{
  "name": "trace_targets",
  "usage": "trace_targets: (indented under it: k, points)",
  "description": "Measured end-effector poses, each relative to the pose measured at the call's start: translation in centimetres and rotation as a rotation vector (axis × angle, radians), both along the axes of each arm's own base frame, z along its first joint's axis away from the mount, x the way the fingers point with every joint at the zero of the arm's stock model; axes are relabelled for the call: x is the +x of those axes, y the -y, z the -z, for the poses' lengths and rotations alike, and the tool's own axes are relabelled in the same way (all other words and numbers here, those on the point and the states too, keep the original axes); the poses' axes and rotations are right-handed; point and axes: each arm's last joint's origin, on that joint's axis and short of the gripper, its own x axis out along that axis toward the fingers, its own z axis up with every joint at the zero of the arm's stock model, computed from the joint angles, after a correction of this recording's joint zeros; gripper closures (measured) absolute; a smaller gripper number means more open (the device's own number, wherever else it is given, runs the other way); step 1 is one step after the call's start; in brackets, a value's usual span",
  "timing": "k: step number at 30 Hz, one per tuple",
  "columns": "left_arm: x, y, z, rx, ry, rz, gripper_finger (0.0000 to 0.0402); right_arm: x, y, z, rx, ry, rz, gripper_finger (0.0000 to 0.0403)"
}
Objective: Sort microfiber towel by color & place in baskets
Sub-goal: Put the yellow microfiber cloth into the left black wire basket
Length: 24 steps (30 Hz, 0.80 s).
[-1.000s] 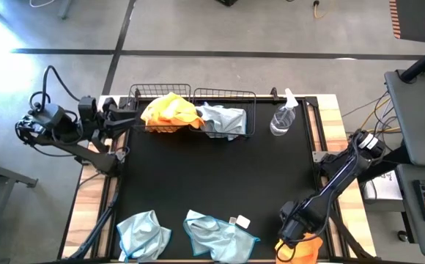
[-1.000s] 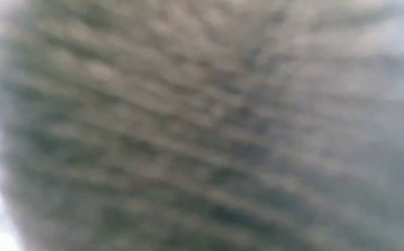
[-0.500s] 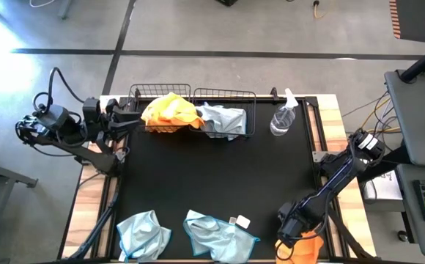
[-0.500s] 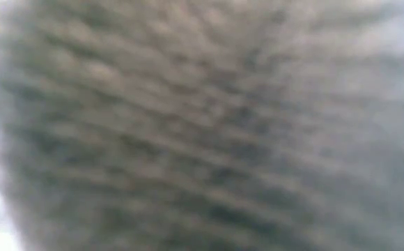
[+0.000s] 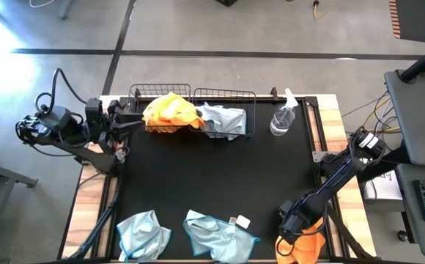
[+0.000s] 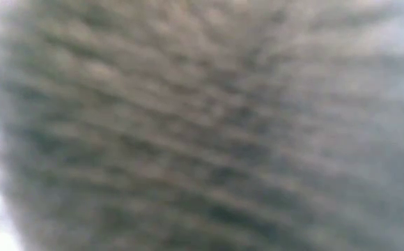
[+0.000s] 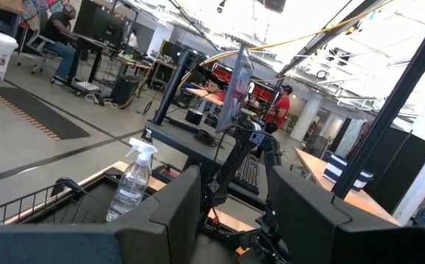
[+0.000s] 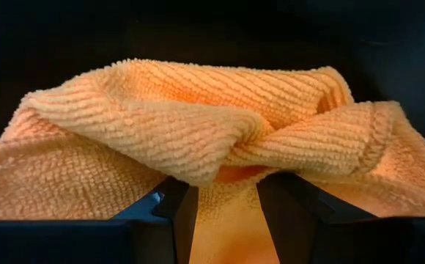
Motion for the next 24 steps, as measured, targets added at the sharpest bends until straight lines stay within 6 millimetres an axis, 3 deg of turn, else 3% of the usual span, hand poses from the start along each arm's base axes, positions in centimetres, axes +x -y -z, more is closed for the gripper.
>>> trace_targets:
  k: [11, 24]
  points:
    - [0.3, 0.1, 0.05, 0.0, -0.006, 0.0, 0.0251, -0.14, 0.17, 0.25, -0.007, -0.004, 0.002, 0.0274]
    - [0.28, 0.1, 0.03, -0.001, -0.003, 0.0, 0.0251, -0.03, 0.08, 0.29, -0.001, 0.01, 0.003, 0.0367]
